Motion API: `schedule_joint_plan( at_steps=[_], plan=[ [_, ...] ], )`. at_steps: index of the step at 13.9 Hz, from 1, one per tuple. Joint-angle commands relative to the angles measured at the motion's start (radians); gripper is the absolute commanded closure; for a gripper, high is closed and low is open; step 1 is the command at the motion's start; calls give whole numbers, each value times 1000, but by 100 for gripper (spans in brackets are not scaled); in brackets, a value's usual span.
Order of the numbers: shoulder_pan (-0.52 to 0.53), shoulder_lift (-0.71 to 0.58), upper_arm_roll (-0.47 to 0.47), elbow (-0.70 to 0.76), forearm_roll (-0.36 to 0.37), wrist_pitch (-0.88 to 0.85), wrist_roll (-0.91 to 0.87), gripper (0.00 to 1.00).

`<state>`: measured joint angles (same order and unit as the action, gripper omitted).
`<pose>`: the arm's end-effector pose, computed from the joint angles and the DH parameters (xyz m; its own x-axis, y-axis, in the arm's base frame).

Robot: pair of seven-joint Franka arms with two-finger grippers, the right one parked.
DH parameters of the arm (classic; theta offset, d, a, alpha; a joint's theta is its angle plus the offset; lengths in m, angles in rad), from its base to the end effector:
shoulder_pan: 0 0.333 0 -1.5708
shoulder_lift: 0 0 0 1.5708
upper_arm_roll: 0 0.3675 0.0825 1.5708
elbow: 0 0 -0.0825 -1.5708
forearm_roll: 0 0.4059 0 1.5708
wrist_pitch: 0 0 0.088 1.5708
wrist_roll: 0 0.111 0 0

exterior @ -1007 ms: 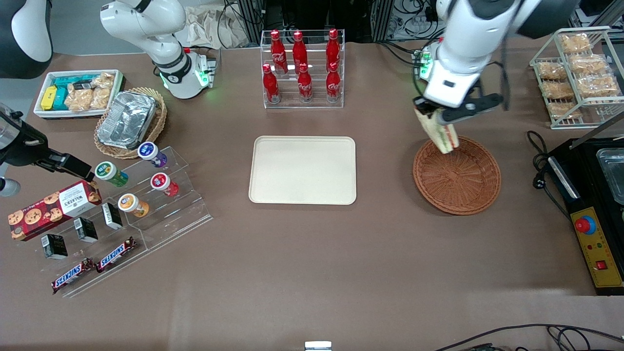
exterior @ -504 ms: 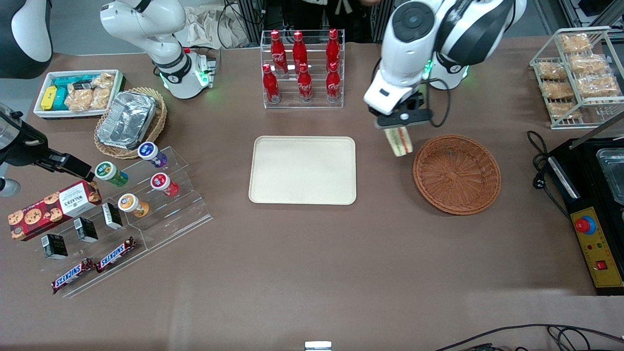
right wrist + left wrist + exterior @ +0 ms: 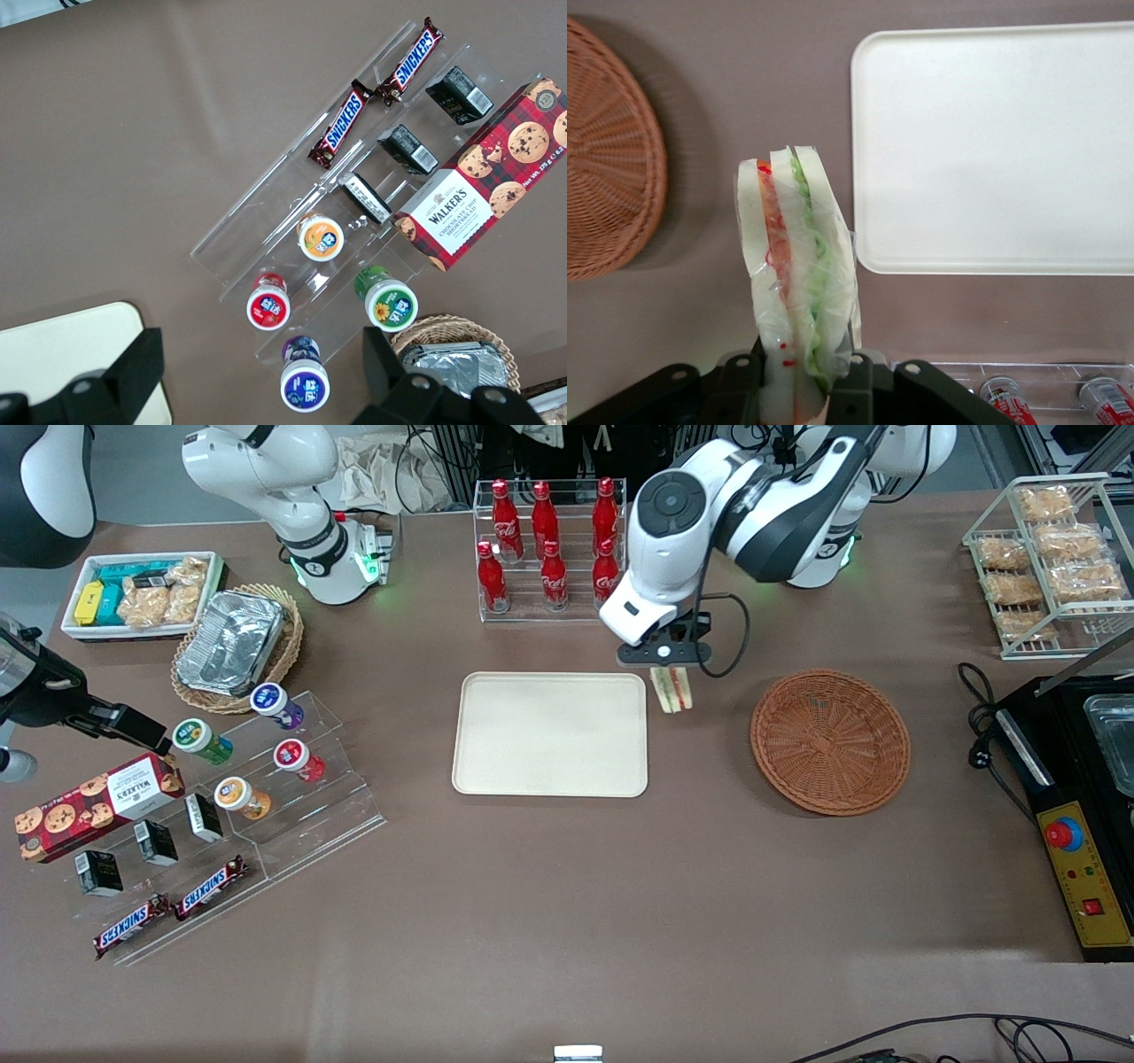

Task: Place sandwich from basket to tray
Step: 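Carry the held sandwich over to the cream tray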

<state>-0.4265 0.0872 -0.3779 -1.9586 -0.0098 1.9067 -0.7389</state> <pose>0.4079 -0.4178 0.4611 0.9904 -0.0582 -0.1256 -0.0661 -0.9961 -0.0591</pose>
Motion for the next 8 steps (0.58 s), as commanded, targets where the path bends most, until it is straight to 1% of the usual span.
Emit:
schedule_joint_plan(
  at_steps=[1, 4, 7, 8],
  plan=[
    [-31, 60, 8, 30, 13, 84, -8, 72],
    [-54, 124, 10, 18, 51, 175, -29, 72],
    [-66, 183, 11, 12, 60, 260, -34, 72],
    [-67, 206, 13, 12, 86, 287, -37, 71]
  ],
)
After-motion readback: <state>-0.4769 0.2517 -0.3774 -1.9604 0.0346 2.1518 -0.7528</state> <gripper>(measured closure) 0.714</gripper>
